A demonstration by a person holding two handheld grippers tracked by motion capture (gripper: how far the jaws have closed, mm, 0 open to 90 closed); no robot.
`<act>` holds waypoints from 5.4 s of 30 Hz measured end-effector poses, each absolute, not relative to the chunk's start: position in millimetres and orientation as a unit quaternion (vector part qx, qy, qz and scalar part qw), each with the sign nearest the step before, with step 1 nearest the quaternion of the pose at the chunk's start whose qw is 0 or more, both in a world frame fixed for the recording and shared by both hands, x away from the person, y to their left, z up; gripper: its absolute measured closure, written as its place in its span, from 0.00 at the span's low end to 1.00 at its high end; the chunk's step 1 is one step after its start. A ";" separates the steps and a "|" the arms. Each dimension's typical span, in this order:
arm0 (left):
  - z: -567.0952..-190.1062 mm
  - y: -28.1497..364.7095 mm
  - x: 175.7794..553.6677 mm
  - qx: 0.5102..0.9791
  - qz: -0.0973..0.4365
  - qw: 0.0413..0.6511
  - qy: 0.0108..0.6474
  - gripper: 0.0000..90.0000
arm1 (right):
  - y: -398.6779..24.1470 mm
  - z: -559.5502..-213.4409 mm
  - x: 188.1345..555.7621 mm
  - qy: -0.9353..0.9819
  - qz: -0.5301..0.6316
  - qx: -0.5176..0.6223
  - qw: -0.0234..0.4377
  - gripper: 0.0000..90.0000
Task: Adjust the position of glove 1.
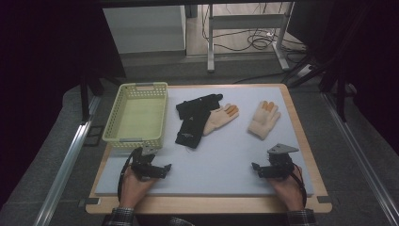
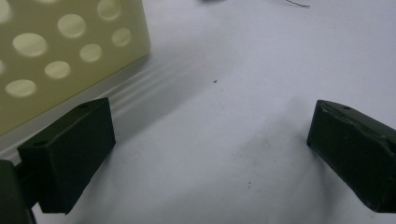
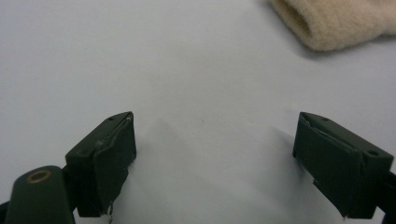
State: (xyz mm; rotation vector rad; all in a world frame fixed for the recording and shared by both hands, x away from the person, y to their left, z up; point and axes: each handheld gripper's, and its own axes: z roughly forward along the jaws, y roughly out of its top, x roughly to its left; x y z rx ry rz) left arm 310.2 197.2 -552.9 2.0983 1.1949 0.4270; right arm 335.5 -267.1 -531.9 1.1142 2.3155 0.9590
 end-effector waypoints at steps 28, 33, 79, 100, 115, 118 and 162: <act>-553.1 197.3 310.0 0.805 0.165 0.340 0.458 0.02 | -267.7 -531.4 336.3 0.828 0.343 0.400 0.193 0.15; -553.0 197.3 310.0 0.805 0.165 0.340 0.458 0.02 | -267.8 -531.2 336.4 0.827 0.344 0.400 0.192 0.15; -552.8 197.7 309.8 0.807 0.165 0.338 0.456 0.02 | -101.0 -485.8 429.8 0.870 0.372 0.291 0.142 0.68; -552.7 198.0 310.0 0.808 0.165 0.336 0.456 0.02 | -47.1 -515.7 464.4 0.877 0.320 0.302 0.193 0.89; -552.8 198.0 310.0 0.807 0.164 0.337 0.456 0.02 | -59.1 -464.6 437.1 0.865 0.375 0.300 0.145 0.90; -552.7 198.0 310.1 0.808 0.165 0.337 0.455 0.02 | -71.1 -454.4 422.9 0.865 0.380 0.297 0.136 0.90; -552.7 197.9 309.8 0.808 0.166 0.336 0.455 0.02 | -188.2 -519.3 339.9 0.879 0.324 0.315 0.153 0.88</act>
